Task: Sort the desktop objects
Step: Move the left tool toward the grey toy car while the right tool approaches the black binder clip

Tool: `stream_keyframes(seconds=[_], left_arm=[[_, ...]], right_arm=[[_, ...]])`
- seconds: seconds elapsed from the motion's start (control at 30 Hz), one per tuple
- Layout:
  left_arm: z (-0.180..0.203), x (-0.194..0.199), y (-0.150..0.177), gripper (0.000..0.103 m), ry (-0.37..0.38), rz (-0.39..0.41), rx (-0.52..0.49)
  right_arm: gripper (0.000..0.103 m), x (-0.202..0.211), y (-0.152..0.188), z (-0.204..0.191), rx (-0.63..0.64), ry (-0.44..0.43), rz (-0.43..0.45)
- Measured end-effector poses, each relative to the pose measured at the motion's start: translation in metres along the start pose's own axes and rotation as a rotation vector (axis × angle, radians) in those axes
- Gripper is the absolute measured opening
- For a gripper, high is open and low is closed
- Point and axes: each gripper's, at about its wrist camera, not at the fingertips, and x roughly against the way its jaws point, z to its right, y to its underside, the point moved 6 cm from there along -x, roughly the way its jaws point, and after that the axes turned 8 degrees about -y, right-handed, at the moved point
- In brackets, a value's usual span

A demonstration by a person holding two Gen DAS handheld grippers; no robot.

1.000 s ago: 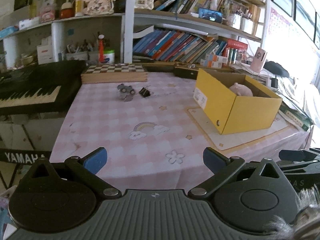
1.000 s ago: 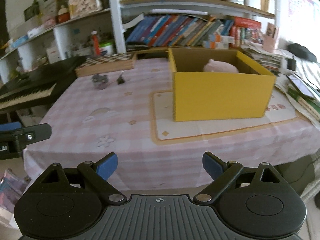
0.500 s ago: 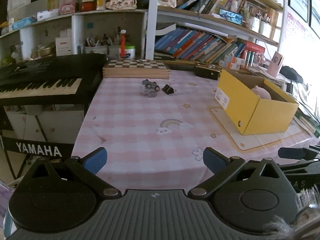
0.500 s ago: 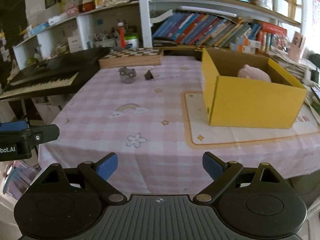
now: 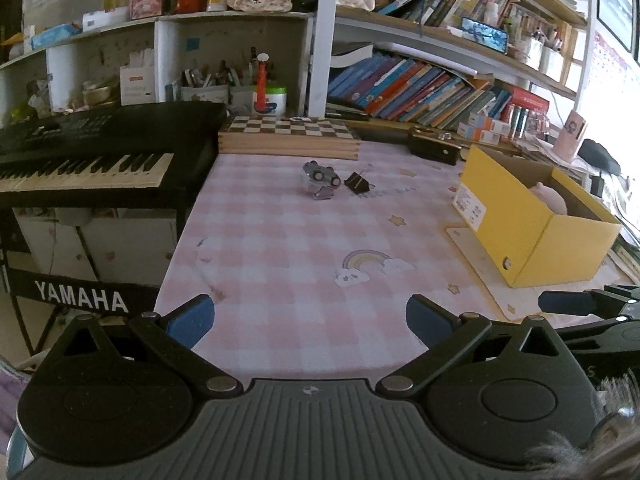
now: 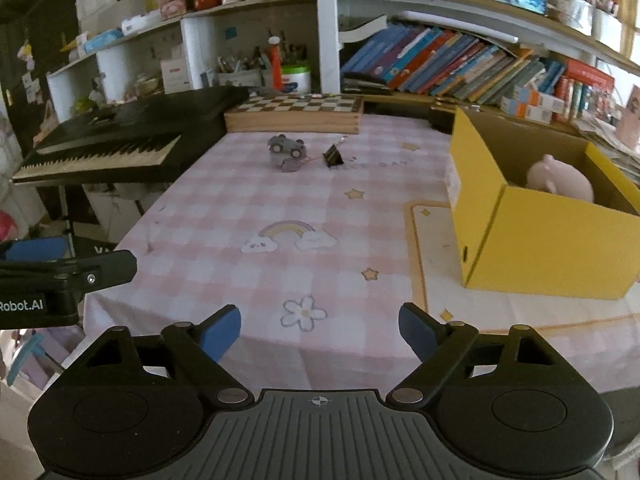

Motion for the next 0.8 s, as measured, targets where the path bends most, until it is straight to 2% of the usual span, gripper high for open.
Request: stream_keyframes(seconds=[0.23,0.8], left_arm=[[0.003,-0.034,-0.025,0.103,-0.003,0.0,0.001],[0.036,-0.155,-0.118,0.103,0.018,0.018,-0.038]], right_arm=[[0.077,-0.032,-0.023,0.01,0.002,-0.007,-0.023],[0.075,-0.128,-0.107,0.044,0.064,-0.007,-0.037]])
